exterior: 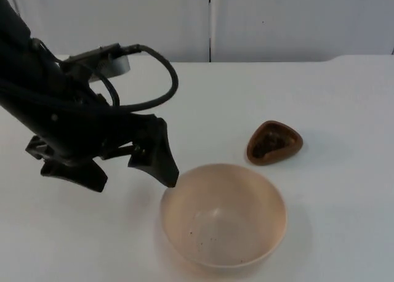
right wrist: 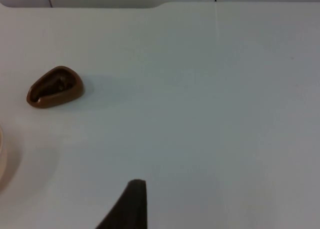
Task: Pick up the bowl with the left hand and pour the coffee beans from the cup into the bowl with the right hand.
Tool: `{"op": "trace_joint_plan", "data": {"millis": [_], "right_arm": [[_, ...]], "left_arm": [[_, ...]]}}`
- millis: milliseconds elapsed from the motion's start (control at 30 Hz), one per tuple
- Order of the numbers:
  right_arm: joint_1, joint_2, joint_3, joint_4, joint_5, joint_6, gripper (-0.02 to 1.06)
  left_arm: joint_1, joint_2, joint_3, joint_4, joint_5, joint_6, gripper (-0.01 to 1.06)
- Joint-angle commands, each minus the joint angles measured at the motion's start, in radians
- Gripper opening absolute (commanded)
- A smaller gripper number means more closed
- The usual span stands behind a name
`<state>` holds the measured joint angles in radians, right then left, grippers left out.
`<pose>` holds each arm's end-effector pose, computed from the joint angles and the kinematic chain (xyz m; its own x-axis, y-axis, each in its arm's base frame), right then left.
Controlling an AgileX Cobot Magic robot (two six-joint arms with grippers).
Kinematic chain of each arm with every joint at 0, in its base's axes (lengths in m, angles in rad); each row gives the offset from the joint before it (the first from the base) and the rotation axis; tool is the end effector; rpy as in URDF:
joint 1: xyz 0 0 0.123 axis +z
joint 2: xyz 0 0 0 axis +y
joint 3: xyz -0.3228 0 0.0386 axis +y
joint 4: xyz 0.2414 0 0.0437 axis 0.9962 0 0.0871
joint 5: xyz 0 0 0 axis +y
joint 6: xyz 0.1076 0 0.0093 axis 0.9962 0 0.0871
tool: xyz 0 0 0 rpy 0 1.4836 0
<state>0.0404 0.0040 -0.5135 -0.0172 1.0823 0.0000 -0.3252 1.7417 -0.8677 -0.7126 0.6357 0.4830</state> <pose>-0.0377 -0.0032 0.2683 -0.4661 -0.0269 -0.8843 -0.0307 0.9994 -0.0142 0.2787 -0.1383 0.1816 -0.9539 0.2008 -0.2228 0.2779 0.8713 -0.4044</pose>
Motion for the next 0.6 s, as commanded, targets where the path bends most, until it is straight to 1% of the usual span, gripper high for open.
{"op": "trace_joint_plan", "data": {"millis": [0,133,200,267,367,567], "right_arm": [[0.002,-0.004,-0.002,-0.007,-0.003,-0.012,1.05],[0.002,-0.004,-0.002,-0.007,-0.003,-0.012,1.05],[0.002,-0.004,-0.002,-0.007,-0.003,-0.012,1.05],[0.002,-0.004,-0.002,-0.007,-0.003,-0.012,1.05],[0.002,-0.004,-0.002,-0.007,-0.003,-0.012,1.05],[0.002,-0.004,-0.002,-0.007,-0.003,-0.012,1.05]], "left_arm": [[-0.006,0.014,-0.008,0.0,0.001,-0.004,1.01],[-0.015,0.045,-0.008,0.001,-0.001,-0.01,1.01],[-0.034,0.055,-0.008,0.006,-0.022,-0.018,1.01],[-0.061,0.062,-0.008,0.016,-0.061,-0.02,1.01],[-0.073,0.073,-0.008,0.016,-0.091,-0.025,1.01],[-0.073,0.134,-0.022,0.015,-0.098,-0.066,1.0]]}}
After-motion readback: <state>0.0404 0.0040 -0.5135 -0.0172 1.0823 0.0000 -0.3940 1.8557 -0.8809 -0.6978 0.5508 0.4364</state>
